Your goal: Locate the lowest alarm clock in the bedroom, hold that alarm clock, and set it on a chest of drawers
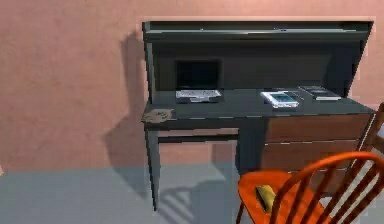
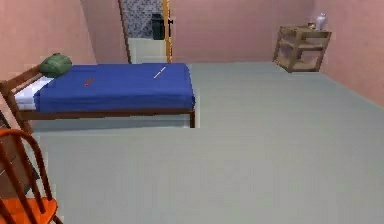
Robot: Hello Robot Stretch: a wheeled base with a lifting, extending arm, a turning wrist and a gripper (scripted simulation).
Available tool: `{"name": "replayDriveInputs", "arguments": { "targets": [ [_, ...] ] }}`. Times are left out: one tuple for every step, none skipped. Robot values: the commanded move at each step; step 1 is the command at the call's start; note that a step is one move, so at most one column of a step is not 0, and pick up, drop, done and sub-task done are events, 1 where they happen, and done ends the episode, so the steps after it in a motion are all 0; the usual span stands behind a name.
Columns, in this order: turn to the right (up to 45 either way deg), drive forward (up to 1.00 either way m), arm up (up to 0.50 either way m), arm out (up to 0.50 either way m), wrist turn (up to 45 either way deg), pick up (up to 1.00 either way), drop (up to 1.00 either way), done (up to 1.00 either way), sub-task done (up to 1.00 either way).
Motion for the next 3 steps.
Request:
{"name": "replayDriveInputs", "arguments": {
  "targets": [
    [-45.0,0.00,0.00,0.00,0.0,0.00,0.00,0.00,0.00],
    [-18.0,0.00,0.00,0.00,0.0,0.00,0.00,0.00,0.00],
    [45.0,0.00,0.00,0.00,0.0,0.00,0.00,0.00,0.00]
  ]
}}
